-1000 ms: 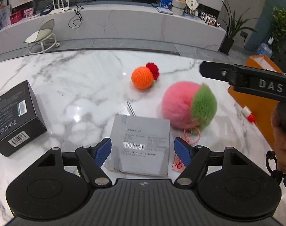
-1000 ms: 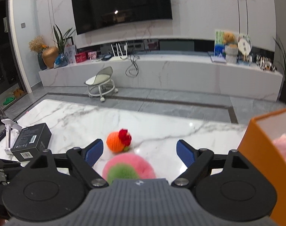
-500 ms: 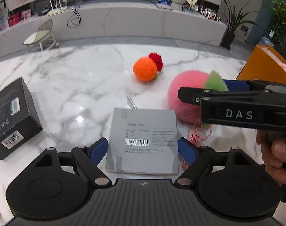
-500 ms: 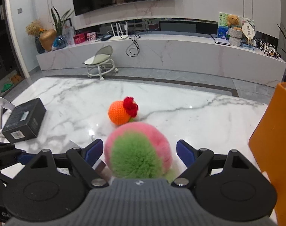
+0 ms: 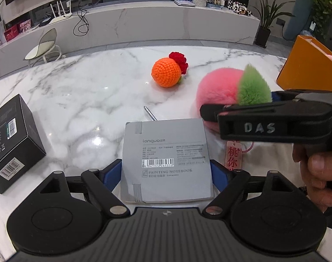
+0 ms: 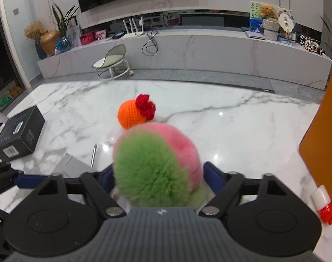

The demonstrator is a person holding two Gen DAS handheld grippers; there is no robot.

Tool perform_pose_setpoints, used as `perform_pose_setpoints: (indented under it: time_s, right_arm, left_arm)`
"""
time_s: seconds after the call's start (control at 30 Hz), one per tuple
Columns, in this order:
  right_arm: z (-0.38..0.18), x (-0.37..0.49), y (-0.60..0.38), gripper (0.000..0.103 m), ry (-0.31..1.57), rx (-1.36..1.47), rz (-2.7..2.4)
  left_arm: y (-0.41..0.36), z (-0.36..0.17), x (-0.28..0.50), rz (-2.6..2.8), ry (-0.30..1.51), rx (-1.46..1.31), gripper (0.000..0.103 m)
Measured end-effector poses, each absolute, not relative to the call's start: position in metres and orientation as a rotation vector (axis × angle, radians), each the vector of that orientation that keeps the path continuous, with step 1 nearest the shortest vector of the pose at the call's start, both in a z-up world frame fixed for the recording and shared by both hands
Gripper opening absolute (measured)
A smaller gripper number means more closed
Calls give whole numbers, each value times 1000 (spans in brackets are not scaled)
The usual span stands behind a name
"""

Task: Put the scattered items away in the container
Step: 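Move left tool to the grey painting notebook while right tool reaches the pink-green pompom, then close left gripper on the grey notebook while right gripper grasps the pompom ball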

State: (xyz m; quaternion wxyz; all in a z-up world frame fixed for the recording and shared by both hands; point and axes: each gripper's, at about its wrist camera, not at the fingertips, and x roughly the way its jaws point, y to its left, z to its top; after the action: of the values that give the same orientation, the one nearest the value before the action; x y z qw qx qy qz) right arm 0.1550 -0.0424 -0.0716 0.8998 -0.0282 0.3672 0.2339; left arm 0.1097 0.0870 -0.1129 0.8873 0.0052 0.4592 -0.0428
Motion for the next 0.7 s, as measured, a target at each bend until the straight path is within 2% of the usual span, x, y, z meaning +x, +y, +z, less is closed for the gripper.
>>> perform_pose_setpoints:
  time_s: [0.1, 0.2, 0.7]
  right_arm:
    - [-73, 155, -40, 56, 769, -74, 499]
    - [-72, 155, -39, 53, 776, -73, 510]
    - [-61, 154, -40, 51, 769, -61, 515]
  left_arm:
    - [87, -113, 111, -86, 967, 20, 97]
    - [89, -113, 112, -85, 974, 10, 96]
    - [102, -104, 114, -63, 1000, -23, 96]
